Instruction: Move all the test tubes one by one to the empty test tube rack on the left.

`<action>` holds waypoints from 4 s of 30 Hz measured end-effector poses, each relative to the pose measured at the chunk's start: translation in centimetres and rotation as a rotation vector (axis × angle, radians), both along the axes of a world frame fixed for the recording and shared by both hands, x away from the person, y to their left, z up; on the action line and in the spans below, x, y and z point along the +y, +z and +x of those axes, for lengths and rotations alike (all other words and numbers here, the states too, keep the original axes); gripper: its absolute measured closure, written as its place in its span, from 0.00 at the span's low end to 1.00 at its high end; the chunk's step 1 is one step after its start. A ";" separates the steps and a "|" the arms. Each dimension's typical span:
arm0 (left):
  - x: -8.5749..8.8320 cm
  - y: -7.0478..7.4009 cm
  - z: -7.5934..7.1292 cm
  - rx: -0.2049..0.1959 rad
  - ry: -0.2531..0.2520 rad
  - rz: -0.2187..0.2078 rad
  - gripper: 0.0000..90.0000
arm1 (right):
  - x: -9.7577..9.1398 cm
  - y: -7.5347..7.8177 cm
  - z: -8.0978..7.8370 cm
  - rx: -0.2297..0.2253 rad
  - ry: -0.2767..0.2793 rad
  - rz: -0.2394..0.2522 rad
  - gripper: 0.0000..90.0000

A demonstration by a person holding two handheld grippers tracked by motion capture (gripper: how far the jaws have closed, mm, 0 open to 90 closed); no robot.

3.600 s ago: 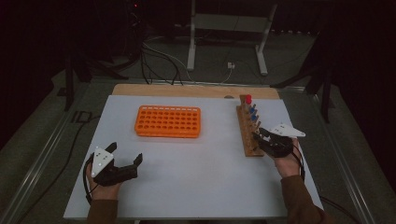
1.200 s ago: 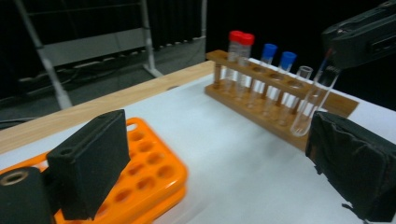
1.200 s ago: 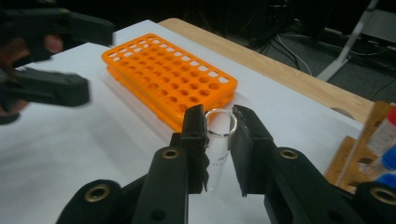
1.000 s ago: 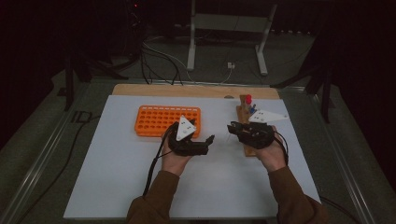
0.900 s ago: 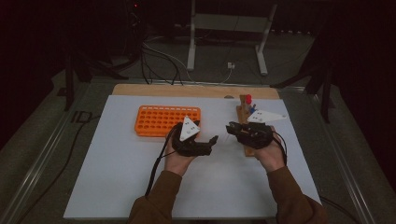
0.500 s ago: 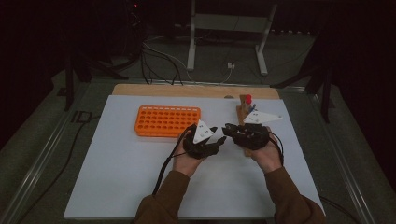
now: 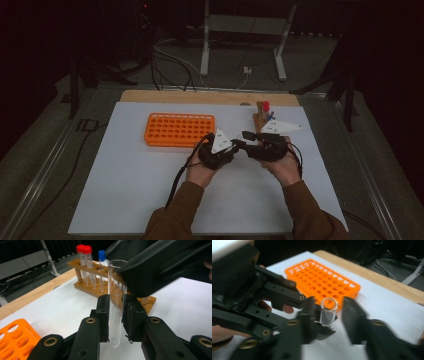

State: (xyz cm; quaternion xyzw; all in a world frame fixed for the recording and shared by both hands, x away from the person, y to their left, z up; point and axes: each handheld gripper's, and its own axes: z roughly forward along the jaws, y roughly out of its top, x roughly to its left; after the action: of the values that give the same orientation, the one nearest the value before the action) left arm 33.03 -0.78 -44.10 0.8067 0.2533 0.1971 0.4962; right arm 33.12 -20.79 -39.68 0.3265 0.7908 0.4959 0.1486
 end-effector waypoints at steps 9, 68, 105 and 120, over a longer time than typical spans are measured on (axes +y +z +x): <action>2.1 0.1 1.4 0.003 0.071 -0.051 0.84 | -1.6 -0.5 -0.6 -0.049 -0.086 -0.001 0.17; 5.3 -5.6 6.5 0.159 0.286 0.022 0.75 | -5.9 -4.8 -3.0 -0.051 -0.218 0.018 0.00; 14.7 -0.4 -1.2 0.071 0.321 -0.175 0.01 | -7.1 -3.6 1.8 -0.010 -0.283 -0.122 0.32; 16.3 -1.9 -2.7 0.075 0.359 -0.182 0.01 | -7.3 -5.2 4.0 0.030 -0.337 -0.192 0.79</action>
State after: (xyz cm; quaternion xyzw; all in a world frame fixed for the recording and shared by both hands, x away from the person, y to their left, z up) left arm 30.30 15.47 -45.96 0.7072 0.4283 0.2284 0.5141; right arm 37.13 -28.05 -44.87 0.4460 0.7708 0.3813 0.2483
